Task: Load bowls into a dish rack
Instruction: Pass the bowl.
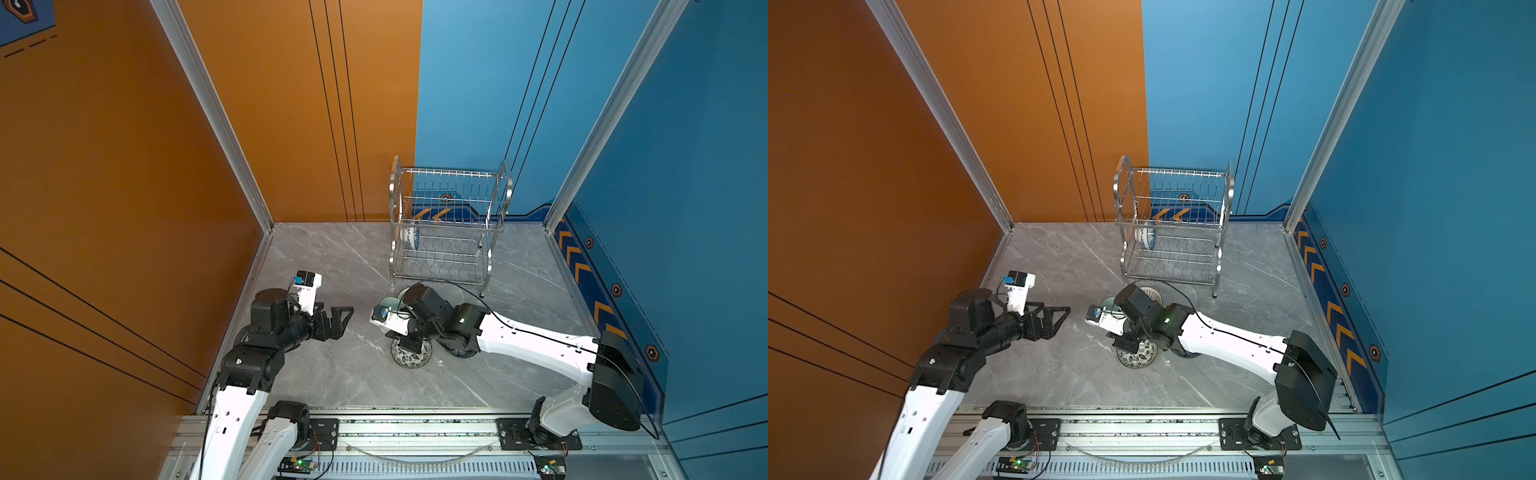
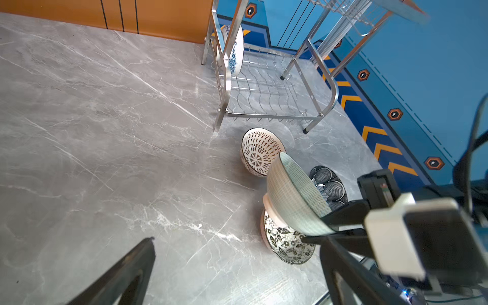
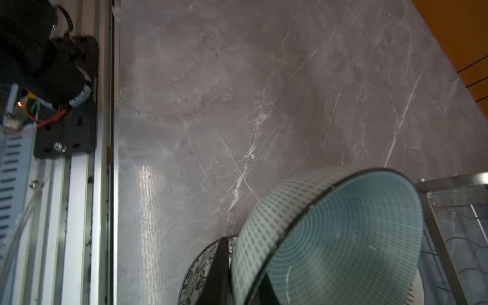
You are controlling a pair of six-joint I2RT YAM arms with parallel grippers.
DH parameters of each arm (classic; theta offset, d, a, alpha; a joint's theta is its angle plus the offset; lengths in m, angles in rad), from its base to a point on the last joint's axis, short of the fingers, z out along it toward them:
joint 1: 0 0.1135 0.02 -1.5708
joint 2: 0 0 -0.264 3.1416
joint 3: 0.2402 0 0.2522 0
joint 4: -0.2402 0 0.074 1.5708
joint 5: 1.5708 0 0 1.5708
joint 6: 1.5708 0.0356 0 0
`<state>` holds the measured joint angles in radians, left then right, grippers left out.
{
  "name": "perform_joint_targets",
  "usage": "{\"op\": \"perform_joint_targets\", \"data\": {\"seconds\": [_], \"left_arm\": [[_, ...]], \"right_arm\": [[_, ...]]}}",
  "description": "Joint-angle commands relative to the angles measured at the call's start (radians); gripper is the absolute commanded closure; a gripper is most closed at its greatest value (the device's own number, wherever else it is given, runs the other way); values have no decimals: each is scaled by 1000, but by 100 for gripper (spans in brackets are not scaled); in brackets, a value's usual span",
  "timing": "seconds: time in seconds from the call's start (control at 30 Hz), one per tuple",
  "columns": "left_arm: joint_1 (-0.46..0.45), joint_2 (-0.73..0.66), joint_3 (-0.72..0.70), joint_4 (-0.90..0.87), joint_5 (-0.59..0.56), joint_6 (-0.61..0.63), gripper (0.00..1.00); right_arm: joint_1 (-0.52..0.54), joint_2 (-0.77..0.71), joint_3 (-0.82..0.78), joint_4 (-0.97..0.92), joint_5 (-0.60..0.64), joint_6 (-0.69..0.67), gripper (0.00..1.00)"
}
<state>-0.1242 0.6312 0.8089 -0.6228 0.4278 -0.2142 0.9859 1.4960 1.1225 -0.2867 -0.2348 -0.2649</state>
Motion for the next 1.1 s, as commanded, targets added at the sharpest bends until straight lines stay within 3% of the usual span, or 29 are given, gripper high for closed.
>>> {"op": "perform_joint_targets", "data": {"seconds": [0.0,0.23,0.47,0.77,1.07], "left_arm": [[9,-79,-65,128,47,-73,2],[-3,-165,-206,322,91,-140,2],[-14,-180,-198,316,127,-109,2],[-35,-183,-201,317,129,-108,2],[-57,-188,-201,319,121,-108,2]], "right_arm": [[-45,-69,-52,202,-114,253,100],[-170,-112,-144,377,-220,550,100],[-322,-102,-194,525,-330,796,100],[-397,-67,-248,688,-385,951,100],[-412,-21,-252,799,-373,1204,100]]}}
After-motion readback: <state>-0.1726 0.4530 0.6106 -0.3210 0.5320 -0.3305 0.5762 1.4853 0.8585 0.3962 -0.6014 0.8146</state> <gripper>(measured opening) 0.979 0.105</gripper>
